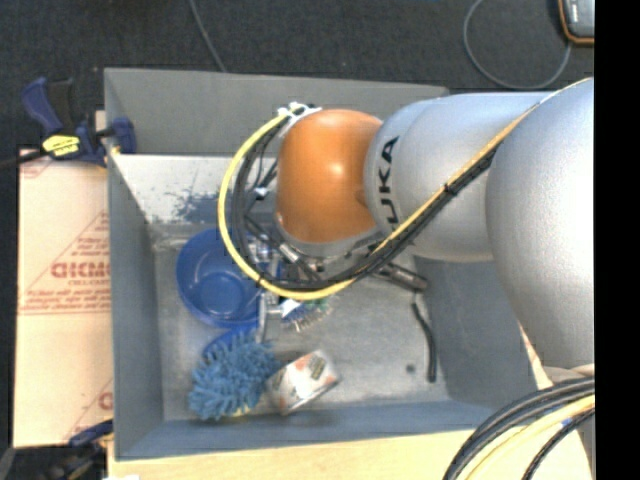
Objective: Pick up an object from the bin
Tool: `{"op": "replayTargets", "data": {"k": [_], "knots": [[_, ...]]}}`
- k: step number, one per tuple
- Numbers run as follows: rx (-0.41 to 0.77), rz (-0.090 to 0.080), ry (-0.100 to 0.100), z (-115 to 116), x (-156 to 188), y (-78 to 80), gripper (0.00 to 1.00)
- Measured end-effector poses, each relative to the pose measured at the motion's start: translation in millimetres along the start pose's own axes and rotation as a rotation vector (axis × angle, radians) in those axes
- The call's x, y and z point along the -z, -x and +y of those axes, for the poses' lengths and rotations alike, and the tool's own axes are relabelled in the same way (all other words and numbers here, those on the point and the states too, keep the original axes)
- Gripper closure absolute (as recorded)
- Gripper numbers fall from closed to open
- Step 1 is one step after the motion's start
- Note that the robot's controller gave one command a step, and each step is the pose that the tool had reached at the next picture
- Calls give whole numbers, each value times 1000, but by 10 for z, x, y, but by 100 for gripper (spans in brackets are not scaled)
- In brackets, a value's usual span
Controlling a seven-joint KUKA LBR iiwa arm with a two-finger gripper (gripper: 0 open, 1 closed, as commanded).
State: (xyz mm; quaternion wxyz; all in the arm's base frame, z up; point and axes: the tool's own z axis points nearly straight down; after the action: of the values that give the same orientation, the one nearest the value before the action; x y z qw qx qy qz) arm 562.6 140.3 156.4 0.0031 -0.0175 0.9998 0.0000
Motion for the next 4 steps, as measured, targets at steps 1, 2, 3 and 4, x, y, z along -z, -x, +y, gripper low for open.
{"op": "replayTargets", "data": {"k": [1, 2, 3, 4], "knots": [[-37, 4, 2, -43, -93, 3, 0], [-2, -4, 1, 110, -53, 64, 0], [-12, -4, 3, 134, -78, 112, 0], [-75, -6, 3, 293, -199, -34, 100]]}}
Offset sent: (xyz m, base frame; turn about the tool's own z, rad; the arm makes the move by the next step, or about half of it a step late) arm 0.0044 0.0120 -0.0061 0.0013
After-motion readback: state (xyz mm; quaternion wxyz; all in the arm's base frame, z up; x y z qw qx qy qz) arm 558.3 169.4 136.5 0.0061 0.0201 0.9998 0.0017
